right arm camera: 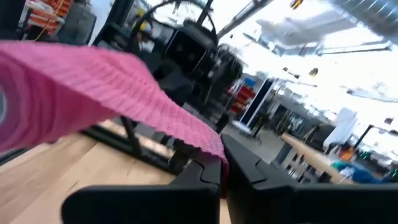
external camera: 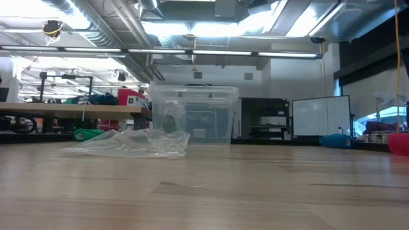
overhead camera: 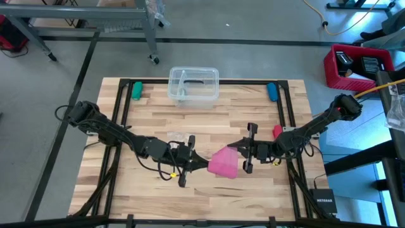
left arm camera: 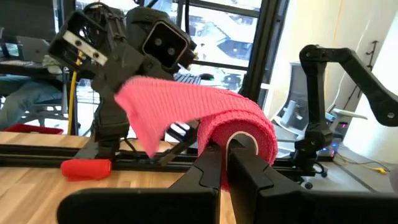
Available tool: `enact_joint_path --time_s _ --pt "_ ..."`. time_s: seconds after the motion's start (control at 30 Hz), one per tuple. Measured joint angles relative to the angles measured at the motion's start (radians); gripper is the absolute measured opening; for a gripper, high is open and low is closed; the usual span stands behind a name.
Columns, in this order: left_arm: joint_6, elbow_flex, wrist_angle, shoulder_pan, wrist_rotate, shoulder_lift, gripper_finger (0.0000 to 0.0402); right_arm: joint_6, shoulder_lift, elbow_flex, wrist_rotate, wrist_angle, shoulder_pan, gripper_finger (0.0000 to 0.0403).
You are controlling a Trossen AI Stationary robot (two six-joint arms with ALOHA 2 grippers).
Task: Roll bandage
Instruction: Roll the pink bandage
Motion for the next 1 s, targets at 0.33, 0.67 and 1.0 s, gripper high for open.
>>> enact_joint_path --time_s 0.33,0.67,1.0 --pt "0.116 0.000 0.064 -0.004 -0.025 0.000 0.0004 0.287 0.000 0.000 -0.004 -0.208 0.000 0.0009" --pt "0.284 0.000 0.059 -0.006 -0.149 0.000 0.0004 0.499 0.000 0.000 -0.128 -0.225 -0.001 0.0029" --pt "0.344 0.000 0.007 -0.008 -0.176 0.000 0.0004 0.583 0.000 -0.001 -0.131 -0.262 -0.001 0.0036"
